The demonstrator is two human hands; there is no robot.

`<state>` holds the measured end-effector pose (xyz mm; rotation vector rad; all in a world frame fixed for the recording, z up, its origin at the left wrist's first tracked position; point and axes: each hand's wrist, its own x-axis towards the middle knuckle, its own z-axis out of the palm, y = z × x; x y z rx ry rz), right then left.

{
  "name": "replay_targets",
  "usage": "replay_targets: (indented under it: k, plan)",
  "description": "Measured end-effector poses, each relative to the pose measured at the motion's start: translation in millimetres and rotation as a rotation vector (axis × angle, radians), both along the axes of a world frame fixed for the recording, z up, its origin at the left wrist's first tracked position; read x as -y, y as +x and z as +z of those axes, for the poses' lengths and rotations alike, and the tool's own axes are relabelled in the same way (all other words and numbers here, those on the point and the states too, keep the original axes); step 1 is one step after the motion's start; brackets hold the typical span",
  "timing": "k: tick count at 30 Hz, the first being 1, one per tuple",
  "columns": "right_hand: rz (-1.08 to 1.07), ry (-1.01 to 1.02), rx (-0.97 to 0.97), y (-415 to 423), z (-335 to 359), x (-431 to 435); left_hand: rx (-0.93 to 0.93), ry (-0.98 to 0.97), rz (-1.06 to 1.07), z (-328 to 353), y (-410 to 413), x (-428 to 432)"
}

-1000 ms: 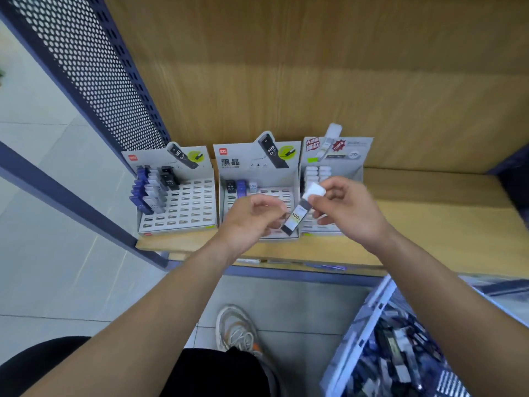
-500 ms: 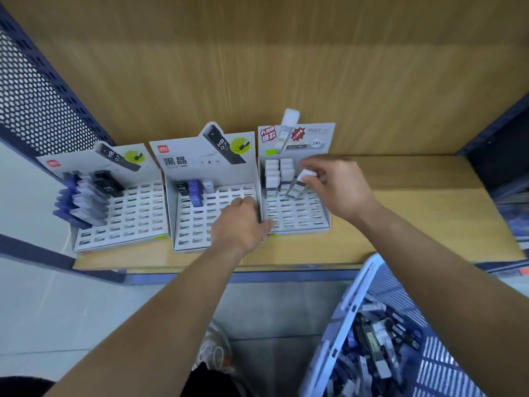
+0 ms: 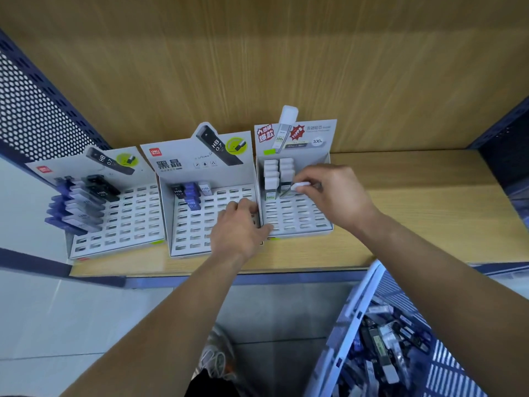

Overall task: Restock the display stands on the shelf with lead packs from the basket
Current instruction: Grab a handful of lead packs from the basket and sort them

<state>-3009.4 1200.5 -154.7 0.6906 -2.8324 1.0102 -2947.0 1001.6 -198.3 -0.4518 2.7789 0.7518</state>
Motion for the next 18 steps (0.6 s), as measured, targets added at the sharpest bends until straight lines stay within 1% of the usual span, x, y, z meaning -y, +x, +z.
replay_targets:
  k: [7,18]
  plan:
    - [-0.031,0.009,-0.147,-7,-3,17,-0.022,0.010,0.005,-3,3,0]
    - [-0.031,0.076,-0.230,-6,-15,27,-0.035,0.028,0.014,-7,3,1]
